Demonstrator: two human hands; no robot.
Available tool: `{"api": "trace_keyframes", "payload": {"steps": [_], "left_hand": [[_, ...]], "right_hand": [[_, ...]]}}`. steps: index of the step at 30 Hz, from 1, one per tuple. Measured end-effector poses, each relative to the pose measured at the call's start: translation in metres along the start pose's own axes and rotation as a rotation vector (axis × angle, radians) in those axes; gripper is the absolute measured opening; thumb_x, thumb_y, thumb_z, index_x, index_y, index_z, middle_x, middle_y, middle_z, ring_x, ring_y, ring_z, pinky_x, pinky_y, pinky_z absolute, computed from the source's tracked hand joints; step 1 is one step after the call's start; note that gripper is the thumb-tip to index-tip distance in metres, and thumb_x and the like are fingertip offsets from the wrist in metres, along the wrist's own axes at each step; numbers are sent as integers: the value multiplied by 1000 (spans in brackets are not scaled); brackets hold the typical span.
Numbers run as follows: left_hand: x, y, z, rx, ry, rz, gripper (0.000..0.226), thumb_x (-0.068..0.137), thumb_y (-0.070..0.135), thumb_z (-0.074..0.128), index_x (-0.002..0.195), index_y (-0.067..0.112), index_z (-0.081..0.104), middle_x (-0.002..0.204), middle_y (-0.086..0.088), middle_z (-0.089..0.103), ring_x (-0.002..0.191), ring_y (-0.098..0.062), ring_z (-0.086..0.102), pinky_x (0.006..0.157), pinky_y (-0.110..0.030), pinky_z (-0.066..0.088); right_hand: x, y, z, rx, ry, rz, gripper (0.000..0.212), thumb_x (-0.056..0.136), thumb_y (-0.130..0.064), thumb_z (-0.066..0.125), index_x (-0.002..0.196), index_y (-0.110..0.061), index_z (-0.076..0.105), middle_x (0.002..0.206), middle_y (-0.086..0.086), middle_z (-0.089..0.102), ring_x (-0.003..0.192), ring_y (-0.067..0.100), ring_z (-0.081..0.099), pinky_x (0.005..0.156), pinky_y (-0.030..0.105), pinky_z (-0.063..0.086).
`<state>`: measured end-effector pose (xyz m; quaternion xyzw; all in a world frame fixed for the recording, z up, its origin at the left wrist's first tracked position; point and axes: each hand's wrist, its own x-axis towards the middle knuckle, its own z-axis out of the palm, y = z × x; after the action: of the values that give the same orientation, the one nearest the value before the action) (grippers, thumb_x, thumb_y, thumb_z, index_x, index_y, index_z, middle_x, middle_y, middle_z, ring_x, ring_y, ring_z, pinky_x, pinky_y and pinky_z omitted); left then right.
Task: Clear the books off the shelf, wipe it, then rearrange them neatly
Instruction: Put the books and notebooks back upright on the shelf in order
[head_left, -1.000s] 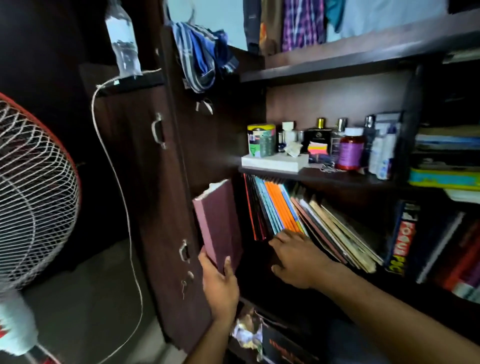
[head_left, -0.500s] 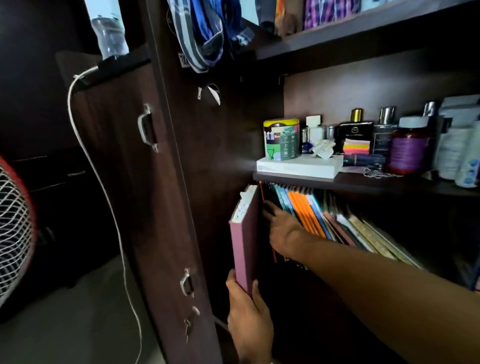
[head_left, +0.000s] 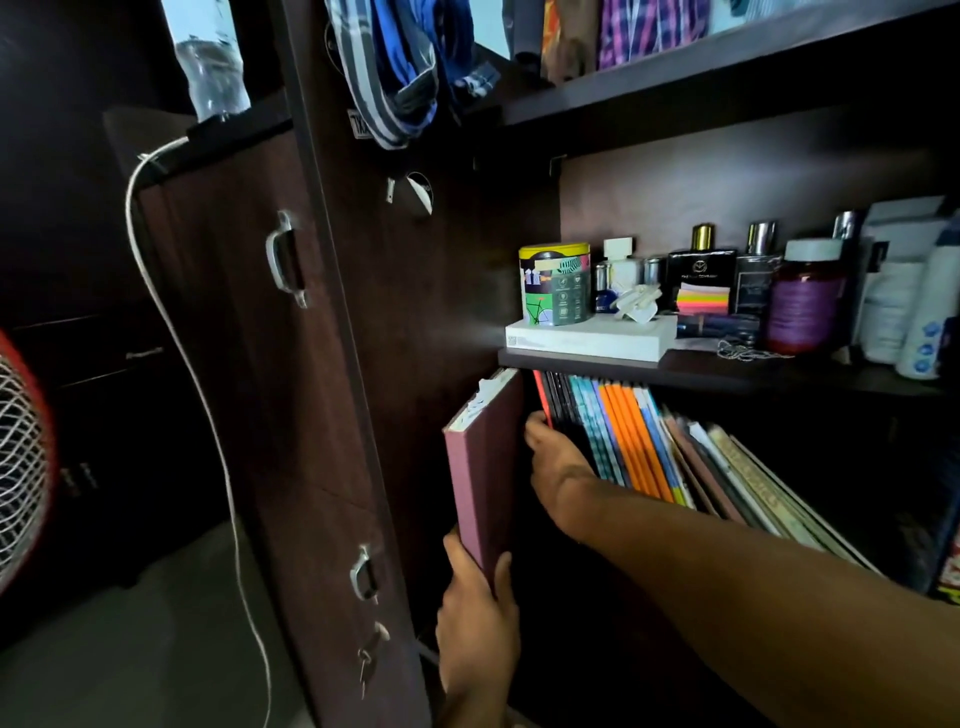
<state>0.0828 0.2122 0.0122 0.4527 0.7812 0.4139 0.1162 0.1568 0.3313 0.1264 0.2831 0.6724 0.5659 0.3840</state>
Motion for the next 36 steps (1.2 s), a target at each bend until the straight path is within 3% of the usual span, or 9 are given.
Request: {"api": "trace_keyframes", "payload": {"steps": [6, 15, 21, 24, 26, 28, 31, 33, 36], "left_hand": [[7, -6, -2, 21, -36, -2, 82, 100, 65, 33, 160, 22, -3, 139, -14, 59, 122, -36, 58, 100, -41, 44], [22, -7, 6, 32, -12, 72, 84, 99, 64, 38, 157, 22, -5, 135, -16, 60, 119, -37, 61, 99, -44, 49], [56, 12, 37, 74, -2, 116, 75, 102, 57, 39, 153, 18, 0, 131, -19, 63, 115, -39, 63, 98, -46, 50], [64, 10, 46, 74, 4, 103, 78, 103, 54, 44, 155, 14, 1, 127, -22, 64, 114, -41, 63, 95, -43, 48], [65, 9, 46, 79, 4, 105, 78, 102, 53, 46, 154, 15, 1, 125, -22, 64, 113, -42, 63, 93, -43, 48], [64, 11, 45, 60, -3, 108, 78, 102, 54, 46, 154, 21, -1, 127, -19, 64, 114, -40, 63, 95, -44, 50], [50, 15, 41, -91, 69, 219, 77, 100, 50, 54, 154, 41, -1, 139, 0, 59, 120, -23, 63, 96, -41, 52], [47, 19, 37, -182, 174, 315, 92, 99, 40, 61, 155, 51, -11, 140, 14, 55, 116, -8, 62, 92, -32, 53], [55, 19, 43, -231, 153, 309, 97, 101, 29, 59, 149, 61, -19, 126, -2, 68, 99, -17, 69, 84, -36, 57]], "right_hand": [[7, -17, -1, 268, 59, 83, 50, 105, -47, 38, 142, -18, 54, 147, 7, 54, 146, 44, 22, 118, 65, 5], [-7, -33, 21, 781, 242, 233, 50, 97, -49, 45, 126, -16, 69, 151, 12, 50, 152, 37, 9, 122, 56, -13], [-5, -119, 52, 1214, 467, 292, 54, 85, -43, 40, 105, -6, 74, 117, 15, 72, 154, 27, 22, 121, 53, -18], [-1, -123, 48, 1376, 533, 287, 66, 84, -42, 31, 134, -8, 58, 140, 12, 57, 157, 23, 6, 120, 52, -21], [-3, -116, 39, 1414, 542, 313, 59, 90, -38, 41, 140, -8, 52, 148, 13, 48, 156, 25, 4, 119, 56, -17], [-9, -111, 34, 1458, 571, 365, 51, 89, -35, 47, 131, -10, 63, 144, 14, 53, 151, 29, 26, 121, 57, -6], [-12, -106, 40, 1527, 688, 514, 33, 87, -35, 55, 110, -19, 71, 126, 5, 63, 122, 27, 55, 108, 48, 36], [-15, -98, 47, 1607, 764, 644, 29, 88, -37, 60, 113, -24, 66, 118, 1, 60, 112, 25, 54, 93, 42, 45], [-13, -99, 52, 1858, 704, 590, 41, 96, -38, 55, 135, -26, 50, 130, -2, 53, 120, 18, 52, 93, 34, 47]]}}
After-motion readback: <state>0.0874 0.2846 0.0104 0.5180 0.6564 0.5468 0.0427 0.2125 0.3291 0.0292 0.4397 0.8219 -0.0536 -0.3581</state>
